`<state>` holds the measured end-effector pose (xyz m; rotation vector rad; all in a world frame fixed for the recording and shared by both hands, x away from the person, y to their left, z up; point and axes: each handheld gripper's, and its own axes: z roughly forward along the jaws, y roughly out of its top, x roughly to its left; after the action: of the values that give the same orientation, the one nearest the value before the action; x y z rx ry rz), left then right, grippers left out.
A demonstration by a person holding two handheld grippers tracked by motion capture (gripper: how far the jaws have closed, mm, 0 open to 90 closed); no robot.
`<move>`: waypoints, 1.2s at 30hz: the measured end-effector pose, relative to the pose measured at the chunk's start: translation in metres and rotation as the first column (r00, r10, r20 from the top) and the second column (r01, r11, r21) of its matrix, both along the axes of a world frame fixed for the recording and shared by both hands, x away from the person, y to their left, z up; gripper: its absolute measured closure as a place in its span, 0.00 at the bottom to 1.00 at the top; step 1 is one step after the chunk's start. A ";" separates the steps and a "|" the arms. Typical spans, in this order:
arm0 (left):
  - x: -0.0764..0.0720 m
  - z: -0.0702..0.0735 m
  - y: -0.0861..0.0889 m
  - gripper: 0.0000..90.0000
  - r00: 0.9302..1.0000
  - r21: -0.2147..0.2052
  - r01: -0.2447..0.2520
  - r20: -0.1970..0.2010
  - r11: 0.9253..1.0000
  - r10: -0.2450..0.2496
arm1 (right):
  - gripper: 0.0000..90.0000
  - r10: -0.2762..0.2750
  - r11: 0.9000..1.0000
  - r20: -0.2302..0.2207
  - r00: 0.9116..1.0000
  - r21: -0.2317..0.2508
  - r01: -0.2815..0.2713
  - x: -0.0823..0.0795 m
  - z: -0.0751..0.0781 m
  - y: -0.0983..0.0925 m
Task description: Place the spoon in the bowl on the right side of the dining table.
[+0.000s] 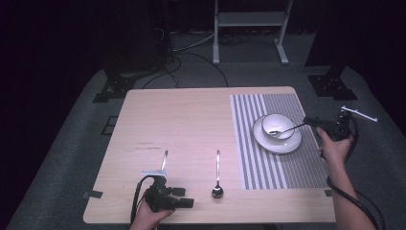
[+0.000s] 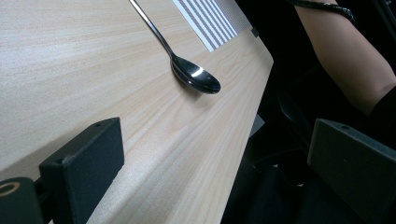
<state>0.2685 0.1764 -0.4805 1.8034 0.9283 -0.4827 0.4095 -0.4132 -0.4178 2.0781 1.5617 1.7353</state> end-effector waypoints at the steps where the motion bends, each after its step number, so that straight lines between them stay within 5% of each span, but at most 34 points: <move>1: 0.000 0.000 0.000 0.03 1.000 -0.001 -0.001 -0.001 1.000 0.001 | 0.82 0.001 1.000 -0.002 1.000 0.001 -0.001 -0.001 -0.002 0.000; 19: 0.001 0.001 0.000 0.03 1.000 -0.005 0.002 0.004 1.000 -0.002 | 0.79 0.059 0.998 -0.011 0.998 -0.016 -0.059 -0.018 -0.011 0.015; 36: 0.001 0.002 -0.001 0.03 1.000 -0.007 0.000 0.005 1.000 0.000 | 0.77 0.116 0.993 -0.036 0.993 0.017 -0.116 -0.033 -0.028 0.031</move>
<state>0.2694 0.1758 -0.4789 1.7975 0.9226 -0.4810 0.3770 -0.3823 -0.4461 2.0767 1.7173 1.7596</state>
